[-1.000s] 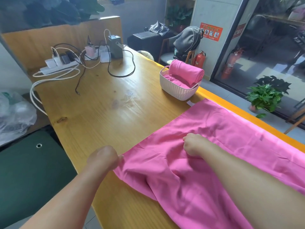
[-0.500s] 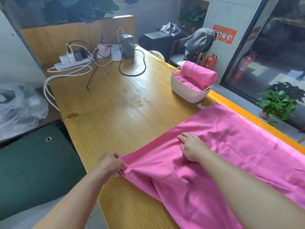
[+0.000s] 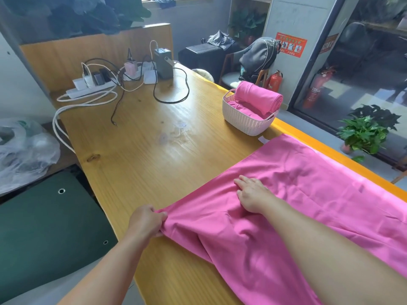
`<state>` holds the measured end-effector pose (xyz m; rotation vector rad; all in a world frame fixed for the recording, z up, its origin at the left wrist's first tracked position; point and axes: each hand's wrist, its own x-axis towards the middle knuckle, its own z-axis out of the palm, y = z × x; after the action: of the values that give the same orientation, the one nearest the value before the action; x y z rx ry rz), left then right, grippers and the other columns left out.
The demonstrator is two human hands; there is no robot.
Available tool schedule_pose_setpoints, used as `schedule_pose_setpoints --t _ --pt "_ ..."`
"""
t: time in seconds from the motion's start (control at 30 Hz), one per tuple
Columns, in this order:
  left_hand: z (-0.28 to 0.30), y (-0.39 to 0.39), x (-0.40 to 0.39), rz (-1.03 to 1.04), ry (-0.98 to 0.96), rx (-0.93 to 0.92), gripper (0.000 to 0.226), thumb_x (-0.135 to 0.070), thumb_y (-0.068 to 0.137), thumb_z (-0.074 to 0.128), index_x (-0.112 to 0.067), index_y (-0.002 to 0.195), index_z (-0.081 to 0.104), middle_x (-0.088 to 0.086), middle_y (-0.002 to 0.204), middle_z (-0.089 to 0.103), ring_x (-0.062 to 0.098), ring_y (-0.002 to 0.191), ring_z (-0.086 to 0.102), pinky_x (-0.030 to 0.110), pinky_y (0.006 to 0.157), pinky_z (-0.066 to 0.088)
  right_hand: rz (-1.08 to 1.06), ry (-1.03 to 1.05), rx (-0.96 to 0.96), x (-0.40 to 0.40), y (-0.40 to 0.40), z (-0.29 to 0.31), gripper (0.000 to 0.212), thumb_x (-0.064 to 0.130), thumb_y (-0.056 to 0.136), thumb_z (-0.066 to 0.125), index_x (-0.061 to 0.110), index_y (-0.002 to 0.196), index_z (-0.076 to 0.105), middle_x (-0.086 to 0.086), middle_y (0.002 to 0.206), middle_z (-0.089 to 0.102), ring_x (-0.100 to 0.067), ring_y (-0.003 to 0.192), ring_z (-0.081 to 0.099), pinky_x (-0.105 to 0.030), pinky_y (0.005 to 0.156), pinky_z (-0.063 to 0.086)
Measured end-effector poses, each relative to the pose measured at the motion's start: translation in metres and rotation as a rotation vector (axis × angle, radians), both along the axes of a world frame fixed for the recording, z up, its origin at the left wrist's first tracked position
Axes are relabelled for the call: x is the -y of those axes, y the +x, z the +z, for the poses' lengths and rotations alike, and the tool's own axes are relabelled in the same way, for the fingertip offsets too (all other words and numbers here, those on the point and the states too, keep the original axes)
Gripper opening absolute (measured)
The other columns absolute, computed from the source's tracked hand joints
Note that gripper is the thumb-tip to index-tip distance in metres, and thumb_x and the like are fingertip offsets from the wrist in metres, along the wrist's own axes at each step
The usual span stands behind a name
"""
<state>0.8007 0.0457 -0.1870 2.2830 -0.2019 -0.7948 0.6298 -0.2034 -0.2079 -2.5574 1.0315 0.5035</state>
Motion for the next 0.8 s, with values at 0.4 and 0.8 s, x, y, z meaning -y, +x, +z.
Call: schedule_pose_setpoints --t 0.4,0.8 --pt "0.017 -0.03 0.068 -0.544 -0.151 0.69 0.018 -0.009 0.088 0.06 -0.014 0.104 0.069 0.003 0.108 0.061 0.022 0.106 0.055 0.033 0.088 0.044 -0.115 0.027 0.164 0.012 0.008 0.03 0.04 0.023 0.104 0.032 0.013 0.133 0.057 -0.008 0.144 0.053 -0.027 0.13 0.048 -0.034 0.107 0.038" --pt "-0.036 -0.046 0.201 -1.222 -0.061 0.756 0.082 -0.072 0.088 0.011 -0.026 0.156 0.01 -0.008 0.162 -0.004 0.008 0.149 -0.01 0.027 0.119 -0.012 -0.36 -0.197 0.171 0.143 0.002 0.01 0.055 0.034 0.106 0.025 0.016 0.158 0.016 -0.004 0.166 0.007 -0.019 0.153 0.005 -0.039 0.124 0.006"
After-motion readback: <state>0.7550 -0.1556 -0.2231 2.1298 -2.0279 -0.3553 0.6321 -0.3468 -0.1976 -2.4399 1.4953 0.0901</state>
